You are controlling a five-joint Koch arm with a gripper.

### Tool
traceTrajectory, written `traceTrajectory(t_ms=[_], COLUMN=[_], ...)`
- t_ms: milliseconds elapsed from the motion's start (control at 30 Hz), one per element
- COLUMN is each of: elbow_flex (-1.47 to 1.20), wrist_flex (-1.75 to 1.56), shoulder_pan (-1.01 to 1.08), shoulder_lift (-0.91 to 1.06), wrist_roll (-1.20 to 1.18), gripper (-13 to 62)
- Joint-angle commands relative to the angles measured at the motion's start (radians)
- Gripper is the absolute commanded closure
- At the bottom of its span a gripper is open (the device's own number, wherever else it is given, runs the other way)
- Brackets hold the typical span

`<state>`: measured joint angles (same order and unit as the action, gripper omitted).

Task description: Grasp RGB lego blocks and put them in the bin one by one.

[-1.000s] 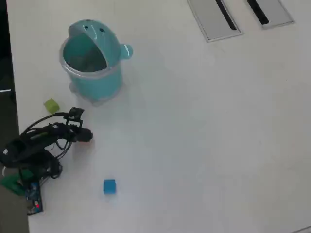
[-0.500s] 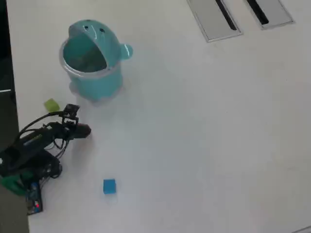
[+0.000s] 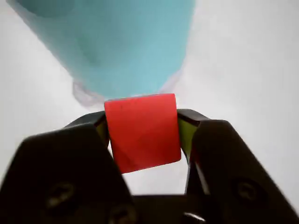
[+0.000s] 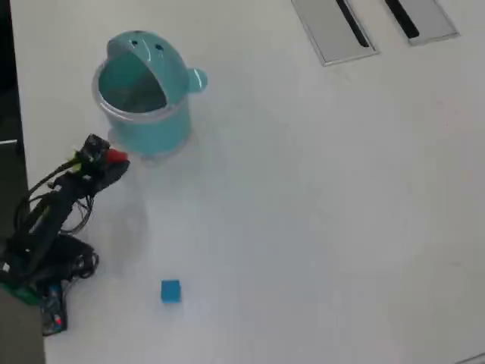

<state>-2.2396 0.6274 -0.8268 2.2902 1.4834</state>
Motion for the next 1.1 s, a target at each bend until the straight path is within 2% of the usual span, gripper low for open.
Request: traceTrajectory(t_ms=[0,400,533,1067], elbow_flex=[0.135,0.474,0.672,0.821], wrist_flex=[-0.04,0.023,0.043,-0.101], shoulder_pan=[-0.008,-0.061,-0.106,-0.172], shoulder_lift=[0.077,0.043,-0.1,-0.419], wrist_roll=[-0.018,-0.075,-0.075,-0.061], gripper=[37.9,37.9,39.4,39.5])
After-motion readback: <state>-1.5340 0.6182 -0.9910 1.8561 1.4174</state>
